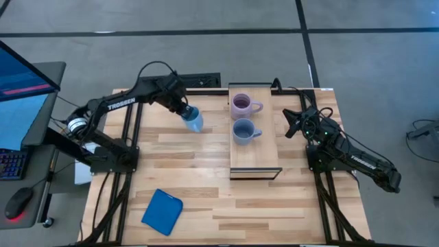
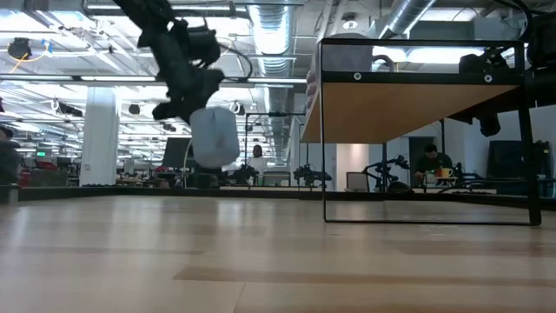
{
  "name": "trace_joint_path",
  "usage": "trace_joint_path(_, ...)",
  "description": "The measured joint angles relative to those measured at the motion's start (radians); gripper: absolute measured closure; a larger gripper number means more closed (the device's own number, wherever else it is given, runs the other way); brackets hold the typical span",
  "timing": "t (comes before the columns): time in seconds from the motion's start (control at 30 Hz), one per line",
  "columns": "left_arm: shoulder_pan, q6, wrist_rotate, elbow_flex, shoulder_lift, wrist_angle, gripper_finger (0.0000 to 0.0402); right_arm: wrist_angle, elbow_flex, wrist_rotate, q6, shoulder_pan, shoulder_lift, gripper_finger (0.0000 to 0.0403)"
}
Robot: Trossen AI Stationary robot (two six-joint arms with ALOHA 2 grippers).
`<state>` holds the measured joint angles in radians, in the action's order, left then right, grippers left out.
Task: Stack small to large cups/mugs on shelf
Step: Put the light blue mug on the shelf
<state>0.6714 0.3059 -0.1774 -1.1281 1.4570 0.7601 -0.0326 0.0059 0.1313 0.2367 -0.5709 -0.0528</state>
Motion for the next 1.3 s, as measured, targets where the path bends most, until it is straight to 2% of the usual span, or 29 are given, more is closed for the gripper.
trace_joint_path(0.17, -0.085, 0.025, 0.005, -0.144, -0.001, 0.117, 0.0401, 0.000, 0.000, 0.000, 0.000, 0.000, 0.000, 0.0339)
trace_joint_path(0.37, -0.215, 0.114, 0.083, -0.333, -0.001, 0.240, 0.0401, 0.000, 0.000, 0.000, 0.000, 0.000, 0.000, 0.0339)
trace_joint_path(0.47, -0.293, 0.179, 0.098, -0.413, -0.001, 0.270, 0.0402, 0.000, 0.000, 0.000, 0.000, 0.000, 0.000, 0.0339)
trace_joint_path(0.6, -0.411, 0.278, 0.182, -0.488, -0.002, 0.270, 0.0401, 0.000, 0.000, 0.000, 0.000, 0.000, 0.000, 0.0339)
trace_joint_path(0.83, -0.606, 0.481, 0.334, -0.525, -0.002, 0.262, 0.0401, 0.000, 0.000, 0.000, 0.000, 0.000, 0.000, 0.0339)
trace_joint_path(1.0, -0.723, 0.631, 0.400, -0.525, 0.011, 0.199, 0.0401, 0.000, 0.000, 0.000, 0.000, 0.000, 0.000, 0.0339)
trace_joint_path(1.3, -0.796, 0.858, 0.421, -0.525, 0.116, 0.143, 0.0401, 0.000, 0.000, 0.000, 0.000, 0.000, 0.000, 0.0339)
